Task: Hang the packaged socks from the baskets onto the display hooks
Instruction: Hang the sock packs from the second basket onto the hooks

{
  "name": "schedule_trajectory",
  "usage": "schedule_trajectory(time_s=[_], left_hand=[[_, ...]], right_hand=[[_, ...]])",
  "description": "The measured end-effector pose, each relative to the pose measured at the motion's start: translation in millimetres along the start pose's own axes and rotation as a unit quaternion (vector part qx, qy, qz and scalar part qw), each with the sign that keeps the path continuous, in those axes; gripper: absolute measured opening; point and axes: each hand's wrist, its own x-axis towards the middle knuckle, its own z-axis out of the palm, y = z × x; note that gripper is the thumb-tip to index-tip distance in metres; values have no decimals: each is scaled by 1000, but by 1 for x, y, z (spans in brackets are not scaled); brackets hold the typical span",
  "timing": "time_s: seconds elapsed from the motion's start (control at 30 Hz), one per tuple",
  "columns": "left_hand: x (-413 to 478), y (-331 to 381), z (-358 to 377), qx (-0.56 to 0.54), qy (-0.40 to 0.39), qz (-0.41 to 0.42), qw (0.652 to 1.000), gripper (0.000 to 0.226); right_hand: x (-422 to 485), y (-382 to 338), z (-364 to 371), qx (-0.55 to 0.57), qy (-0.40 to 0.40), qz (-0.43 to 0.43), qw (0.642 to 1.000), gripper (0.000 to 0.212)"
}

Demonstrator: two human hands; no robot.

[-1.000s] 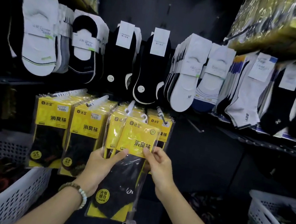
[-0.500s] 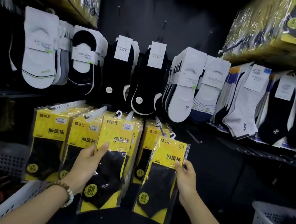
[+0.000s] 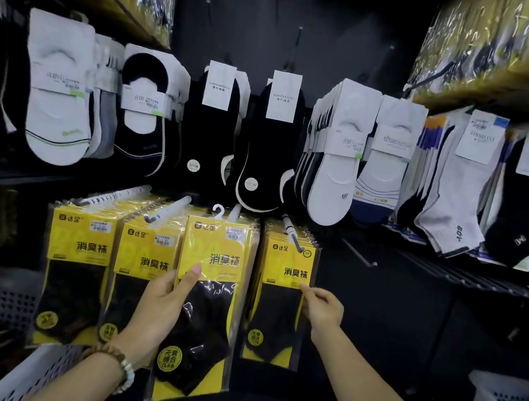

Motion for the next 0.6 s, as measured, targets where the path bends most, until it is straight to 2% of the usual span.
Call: schedule_trajectory(time_s=[0.1,0.17,0.3,0.47,0.53,0.6], left_hand=[[-1,-1,2,-5,4,2,1000,20],[-4,-1,4,-16,5,0,1000,18],[-10,-2,9,-24,-13,-14,1000,23],[-25,3,38,-31,-39,-28,998,15],[-30,6,52,-30,-52,-37,998,17],[-34,7,65,-36,-77,-40,996,19]], right_hand=[[-5,6,-7,1,43,13,999,12],[-13,7,-12,5,32,5,999,16],[-52,-4,-19,27,-90,-39,995,20],[-102,-19,-20,34,-246,-71,966,28],[-114,-23,-22,39,-278,-89,956,28],[-119,-23,-26,49,-264,-96,958,22]])
